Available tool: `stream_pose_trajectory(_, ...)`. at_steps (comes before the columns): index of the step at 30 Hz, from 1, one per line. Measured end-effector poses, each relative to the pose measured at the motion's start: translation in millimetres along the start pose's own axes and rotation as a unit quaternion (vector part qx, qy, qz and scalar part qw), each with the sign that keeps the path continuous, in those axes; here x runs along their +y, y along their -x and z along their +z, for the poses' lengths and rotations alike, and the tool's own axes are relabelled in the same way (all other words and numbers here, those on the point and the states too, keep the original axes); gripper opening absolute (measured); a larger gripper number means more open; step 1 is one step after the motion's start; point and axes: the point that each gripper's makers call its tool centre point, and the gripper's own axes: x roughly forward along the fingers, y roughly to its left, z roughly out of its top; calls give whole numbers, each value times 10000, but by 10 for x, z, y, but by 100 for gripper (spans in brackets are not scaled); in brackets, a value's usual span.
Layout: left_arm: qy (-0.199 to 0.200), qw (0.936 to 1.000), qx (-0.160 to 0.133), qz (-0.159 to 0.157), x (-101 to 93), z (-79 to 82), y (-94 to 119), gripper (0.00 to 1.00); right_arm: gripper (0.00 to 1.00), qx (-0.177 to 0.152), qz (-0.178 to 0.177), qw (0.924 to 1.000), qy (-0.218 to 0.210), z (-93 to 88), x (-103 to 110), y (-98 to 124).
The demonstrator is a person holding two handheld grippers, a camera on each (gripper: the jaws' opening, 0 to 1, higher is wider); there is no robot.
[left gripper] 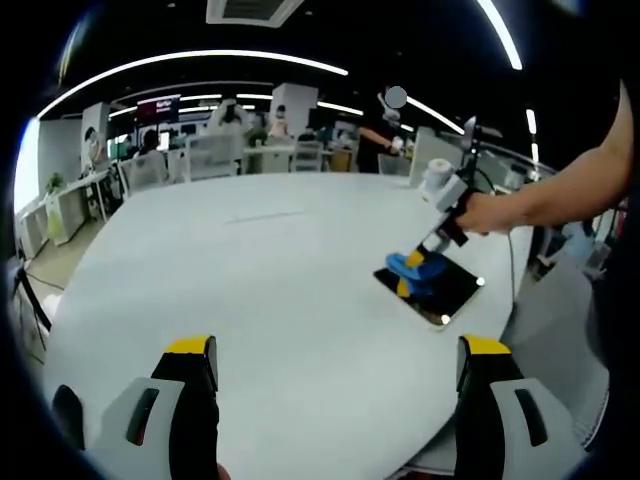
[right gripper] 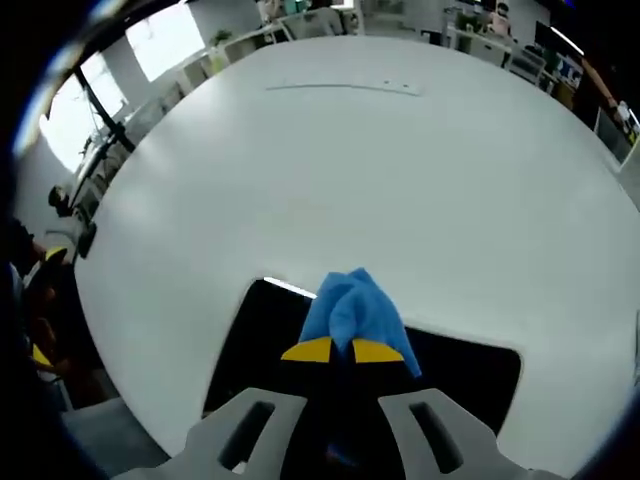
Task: Wipe the mirror surface with the cleaning cloth until all visible marks leave the cleaned area.
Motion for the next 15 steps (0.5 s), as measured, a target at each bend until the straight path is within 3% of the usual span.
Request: stream_pose_trajectory(15, -56, 10000, -20, 20, 47, 53, -50, 100, 0, -22, 97, 9999, 35, 18, 4, 17)
